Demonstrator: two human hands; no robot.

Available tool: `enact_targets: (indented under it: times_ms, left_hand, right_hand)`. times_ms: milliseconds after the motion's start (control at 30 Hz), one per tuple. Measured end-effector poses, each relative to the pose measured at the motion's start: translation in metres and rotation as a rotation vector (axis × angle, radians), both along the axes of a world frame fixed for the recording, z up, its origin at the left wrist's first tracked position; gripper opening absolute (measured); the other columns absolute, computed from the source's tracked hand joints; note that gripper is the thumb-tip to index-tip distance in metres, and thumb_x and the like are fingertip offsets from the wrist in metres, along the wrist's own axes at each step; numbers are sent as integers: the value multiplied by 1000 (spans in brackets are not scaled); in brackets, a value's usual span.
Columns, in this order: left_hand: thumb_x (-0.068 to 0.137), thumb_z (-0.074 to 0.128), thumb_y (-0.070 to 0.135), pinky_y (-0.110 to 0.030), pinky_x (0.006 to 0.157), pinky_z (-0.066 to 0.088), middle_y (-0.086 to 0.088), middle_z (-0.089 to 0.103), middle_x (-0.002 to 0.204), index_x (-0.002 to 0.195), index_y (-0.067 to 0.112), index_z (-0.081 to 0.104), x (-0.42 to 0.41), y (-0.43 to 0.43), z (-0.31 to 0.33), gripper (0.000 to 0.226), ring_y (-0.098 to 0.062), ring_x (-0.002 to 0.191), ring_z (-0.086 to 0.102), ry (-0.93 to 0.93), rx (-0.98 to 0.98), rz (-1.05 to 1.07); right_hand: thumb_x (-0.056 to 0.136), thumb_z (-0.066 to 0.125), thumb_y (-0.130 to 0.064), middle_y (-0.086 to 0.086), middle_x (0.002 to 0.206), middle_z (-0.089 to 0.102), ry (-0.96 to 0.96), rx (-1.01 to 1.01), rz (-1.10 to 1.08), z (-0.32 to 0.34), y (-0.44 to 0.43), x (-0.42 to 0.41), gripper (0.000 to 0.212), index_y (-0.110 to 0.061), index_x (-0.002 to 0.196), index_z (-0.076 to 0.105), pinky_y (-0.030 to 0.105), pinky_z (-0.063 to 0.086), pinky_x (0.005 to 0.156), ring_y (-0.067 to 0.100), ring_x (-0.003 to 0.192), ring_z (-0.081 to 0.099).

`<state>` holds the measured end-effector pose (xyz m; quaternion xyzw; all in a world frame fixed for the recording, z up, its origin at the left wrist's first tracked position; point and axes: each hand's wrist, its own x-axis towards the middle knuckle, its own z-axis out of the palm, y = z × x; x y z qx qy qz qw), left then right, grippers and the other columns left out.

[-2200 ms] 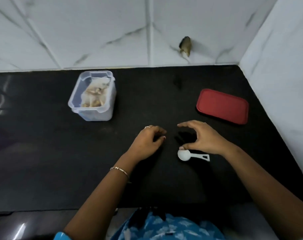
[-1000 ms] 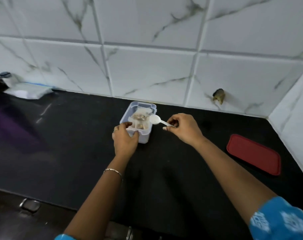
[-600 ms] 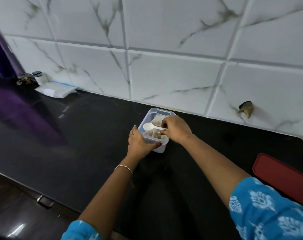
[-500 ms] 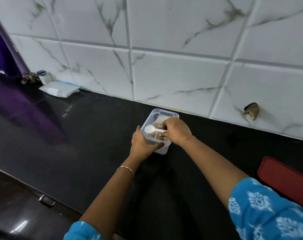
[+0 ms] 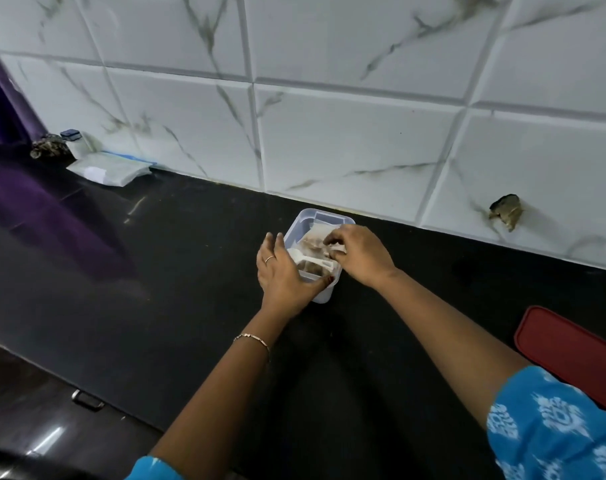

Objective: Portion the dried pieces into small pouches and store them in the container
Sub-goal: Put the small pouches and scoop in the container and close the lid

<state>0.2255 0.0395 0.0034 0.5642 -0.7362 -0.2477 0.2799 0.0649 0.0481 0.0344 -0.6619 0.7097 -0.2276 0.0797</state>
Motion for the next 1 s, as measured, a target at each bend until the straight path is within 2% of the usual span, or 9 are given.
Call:
enact_targets:
  times_ms: [133, 300, 400, 467, 567, 667, 800, 900, 1000]
  left_hand:
    - [74, 74, 50, -41, 119, 4, -12, 8, 160, 149, 9, 19, -31, 9, 12, 101, -28, 148, -1, 13, -191, -70]
    - [85, 68, 27, -40, 118, 23, -11, 30, 152, 144, 8, 33, -82, 34, 23, 71, -25, 143, 23, 128, -289, -287]
    - [85, 67, 21, -38, 106, 41, -5, 50, 135, 138, 12, 40, -119, 49, 14, 60, -19, 127, 45, 207, -180, -432]
    - [84, 68, 19, -38, 98, 47, -2, 57, 123, 131, 13, 47, -140, 59, 2, 52, -16, 116, 53, 205, -103, -537]
    - [86, 68, 22, -25, 106, 36, -7, 53, 130, 134, 10, 47, -174, 84, -17, 54, -20, 124, 48, 39, -49, -754]
    - [87, 68, 27, -22, 110, 28, -7, 43, 142, 140, 12, 41, -201, 114, -35, 61, -19, 134, 39, -85, 28, -927]
    - [88, 67, 27, -24, 111, 30, -7, 39, 146, 142, 13, 37, -227, 139, -47, 63, -18, 136, 37, -96, 146, -955]
    - [86, 69, 27, -24, 109, 35, -4, 42, 144, 142, 12, 39, -234, 147, -58, 65, -17, 133, 41, -129, 177, -945]
    - [85, 70, 21, -24, 103, 44, -1, 50, 137, 138, 13, 46, -234, 146, -67, 58, -13, 125, 50, -45, 215, -851]
  right_hand:
    - [85, 71, -31, 1, 122, 58, -37, -55, -90, 6, 30, -35, 39, -22, 121, 61, 31, 44, 93, 18, 115, 53]
    - [79, 74, -43, 1, 131, 52, -100, 17, -260, -3, 93, -98, 56, -22, 128, 55, 32, 39, 103, 17, 124, 47]
    - [78, 74, -47, 0, 130, 54, -116, 99, -390, -16, 144, -139, 57, -23, 126, 57, 34, 39, 103, 19, 124, 47]
    - [76, 74, -51, 0, 130, 53, -91, 142, -463, -26, 178, -161, 60, -24, 126, 57, 37, 40, 104, 20, 124, 48]
    - [70, 76, -57, 2, 138, 48, -57, 209, -596, -40, 229, -194, 74, -24, 131, 52, 41, 38, 107, 23, 129, 44]
    - [62, 76, -66, 7, 154, 30, -26, 352, -667, -54, 266, -222, 106, -16, 146, 33, 44, 30, 113, 26, 141, 30]
    - [56, 71, -77, 10, 160, 14, 17, 475, -661, -69, 292, -251, 130, -11, 152, 14, 41, 21, 119, 25, 148, 14]
    - [59, 62, -83, 6, 162, 7, 29, 554, -616, -78, 300, -264, 130, -12, 154, 8, 39, 17, 120, 23, 149, 7]
    - [63, 52, -86, 4, 162, 11, 106, 567, -579, -81, 302, -270, 123, -14, 155, 12, 40, 21, 119, 21, 149, 12]
